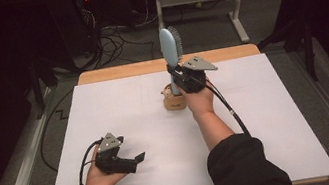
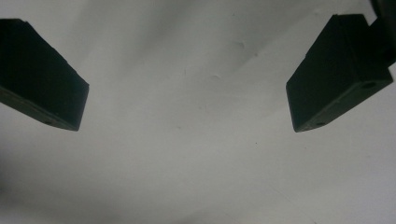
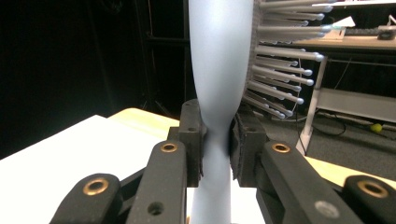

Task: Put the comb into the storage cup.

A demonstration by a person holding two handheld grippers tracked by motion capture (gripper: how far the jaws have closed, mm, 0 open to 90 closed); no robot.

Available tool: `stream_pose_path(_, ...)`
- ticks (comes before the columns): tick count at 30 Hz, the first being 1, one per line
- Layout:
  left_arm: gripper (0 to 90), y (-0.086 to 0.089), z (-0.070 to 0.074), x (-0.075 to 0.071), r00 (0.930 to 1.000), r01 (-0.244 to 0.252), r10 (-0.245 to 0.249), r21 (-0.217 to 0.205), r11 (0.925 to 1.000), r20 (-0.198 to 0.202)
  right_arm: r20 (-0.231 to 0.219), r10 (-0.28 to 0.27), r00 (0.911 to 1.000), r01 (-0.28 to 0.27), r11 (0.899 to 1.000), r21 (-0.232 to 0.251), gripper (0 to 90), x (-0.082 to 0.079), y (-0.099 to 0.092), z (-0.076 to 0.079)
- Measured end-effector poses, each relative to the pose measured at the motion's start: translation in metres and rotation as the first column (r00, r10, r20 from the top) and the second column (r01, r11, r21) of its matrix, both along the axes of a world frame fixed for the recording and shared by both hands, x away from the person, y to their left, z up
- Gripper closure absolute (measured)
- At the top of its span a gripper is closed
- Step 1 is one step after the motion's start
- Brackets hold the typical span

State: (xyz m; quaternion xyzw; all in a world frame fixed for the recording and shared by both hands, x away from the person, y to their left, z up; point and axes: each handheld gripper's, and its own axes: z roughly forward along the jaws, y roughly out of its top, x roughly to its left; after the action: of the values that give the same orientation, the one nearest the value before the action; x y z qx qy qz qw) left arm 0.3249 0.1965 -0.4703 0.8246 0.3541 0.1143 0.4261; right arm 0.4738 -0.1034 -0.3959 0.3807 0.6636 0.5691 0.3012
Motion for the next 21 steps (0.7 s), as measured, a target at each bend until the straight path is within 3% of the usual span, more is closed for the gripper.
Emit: stream_pose_path(21, 0.0, 0.000, 0.001, -0.001, 1.0000, -0.004, 0.004, 0.002, 1.0000, 0.001, -0.027, -0.020, 0.9994, 0.020, 1.000, -0.001, 77.9, 0.000, -0.007, -0.021)
